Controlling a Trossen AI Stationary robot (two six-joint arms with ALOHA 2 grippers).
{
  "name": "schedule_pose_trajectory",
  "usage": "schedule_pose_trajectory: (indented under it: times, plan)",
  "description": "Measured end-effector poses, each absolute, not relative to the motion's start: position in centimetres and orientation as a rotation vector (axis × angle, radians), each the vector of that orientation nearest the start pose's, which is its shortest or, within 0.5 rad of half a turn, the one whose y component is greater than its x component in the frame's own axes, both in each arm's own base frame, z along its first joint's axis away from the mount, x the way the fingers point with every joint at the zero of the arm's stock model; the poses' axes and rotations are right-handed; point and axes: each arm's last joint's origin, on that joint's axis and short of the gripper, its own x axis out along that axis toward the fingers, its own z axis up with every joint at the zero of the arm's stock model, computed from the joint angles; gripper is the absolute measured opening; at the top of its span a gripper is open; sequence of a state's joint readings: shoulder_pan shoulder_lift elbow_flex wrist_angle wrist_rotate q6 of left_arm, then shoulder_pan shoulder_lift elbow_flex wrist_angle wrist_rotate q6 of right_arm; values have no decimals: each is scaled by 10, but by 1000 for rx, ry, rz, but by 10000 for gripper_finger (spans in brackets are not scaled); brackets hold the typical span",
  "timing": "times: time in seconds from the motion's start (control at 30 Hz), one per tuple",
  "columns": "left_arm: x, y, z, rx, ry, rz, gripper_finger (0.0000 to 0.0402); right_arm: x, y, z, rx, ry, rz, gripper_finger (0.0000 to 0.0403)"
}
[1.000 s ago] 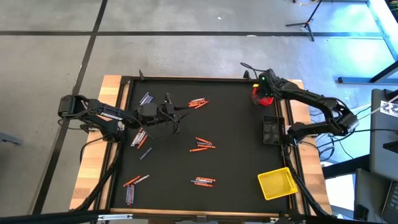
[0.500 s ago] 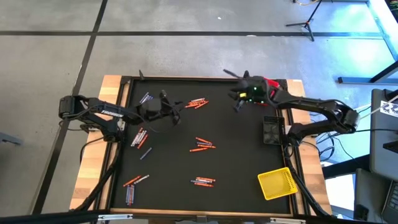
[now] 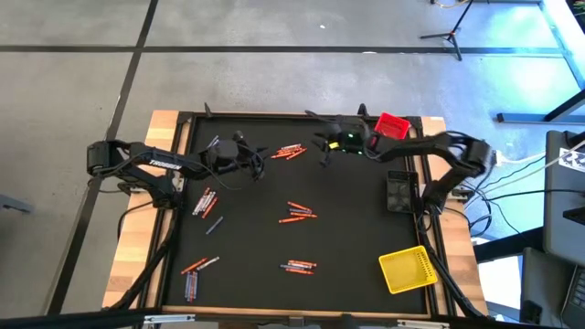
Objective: Sort crayons
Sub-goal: Put the orange crayon into the red bin
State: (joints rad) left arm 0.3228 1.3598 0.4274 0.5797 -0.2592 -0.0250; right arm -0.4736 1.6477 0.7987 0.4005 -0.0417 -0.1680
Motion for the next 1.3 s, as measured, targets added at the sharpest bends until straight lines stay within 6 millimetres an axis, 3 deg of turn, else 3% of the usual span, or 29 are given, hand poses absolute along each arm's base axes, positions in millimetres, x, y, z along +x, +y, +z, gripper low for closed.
schedule_pose_trajectory:
  times: [0.27, 0.47, 1.03, 1.3]
  plan:
    - [234, 85, 168, -38, 351, 559, 103, 334, -178, 151, -95, 811, -296, 126]
    - [234, 85, 167, -37, 354, 560, 103, 355, -187, 142, -116, 877, -199, 126]
    - [234, 85, 167, -30, 356, 559, 103, 360, -189, 122, -146, 947, -151, 121]
    - [234, 85, 168, -29, 351, 559, 103, 360, -188, 122, -182, 960, -122, 39]
